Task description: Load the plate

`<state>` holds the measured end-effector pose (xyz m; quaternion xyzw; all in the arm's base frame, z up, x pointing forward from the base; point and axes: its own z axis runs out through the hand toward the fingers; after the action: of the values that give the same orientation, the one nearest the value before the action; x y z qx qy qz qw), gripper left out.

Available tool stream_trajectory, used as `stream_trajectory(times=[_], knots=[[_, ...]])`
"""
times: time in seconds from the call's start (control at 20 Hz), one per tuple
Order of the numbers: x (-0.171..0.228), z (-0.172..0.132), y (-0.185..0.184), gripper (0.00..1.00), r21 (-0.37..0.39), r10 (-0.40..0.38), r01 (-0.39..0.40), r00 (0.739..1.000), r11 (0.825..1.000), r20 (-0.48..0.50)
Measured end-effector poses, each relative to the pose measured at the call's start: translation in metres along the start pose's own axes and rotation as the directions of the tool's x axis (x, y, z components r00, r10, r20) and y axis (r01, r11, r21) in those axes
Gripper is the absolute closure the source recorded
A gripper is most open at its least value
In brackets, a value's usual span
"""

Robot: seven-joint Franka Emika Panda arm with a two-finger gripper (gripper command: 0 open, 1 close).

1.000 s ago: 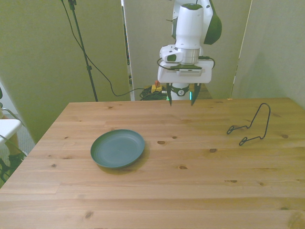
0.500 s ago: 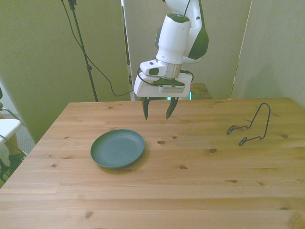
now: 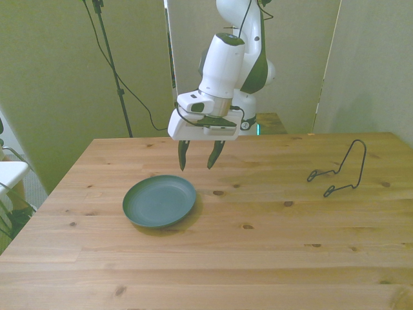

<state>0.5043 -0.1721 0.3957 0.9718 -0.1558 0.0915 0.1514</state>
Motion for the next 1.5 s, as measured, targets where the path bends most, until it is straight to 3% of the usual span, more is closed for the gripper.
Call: stream_trajectory(times=[0.2, 0.55, 0.6, 1.5], knots=[[0.003, 0.009, 0.017, 0.00, -0.075, -0.063, 0.059, 0.996, 0.995, -0.055], [0.008, 0.043, 0.009, 0.00, -0.149, -0.155, 0.138, 0.982, 0.979, -0.105], [0.009, 0.046, 0.008, 1.00, -0.151, -0.160, 0.143, 0.982, 0.978, -0.104], [0.012, 0.070, 0.008, 1.00, -0.190, -0.273, 0.242, 0.949, 0.952, -0.159]])
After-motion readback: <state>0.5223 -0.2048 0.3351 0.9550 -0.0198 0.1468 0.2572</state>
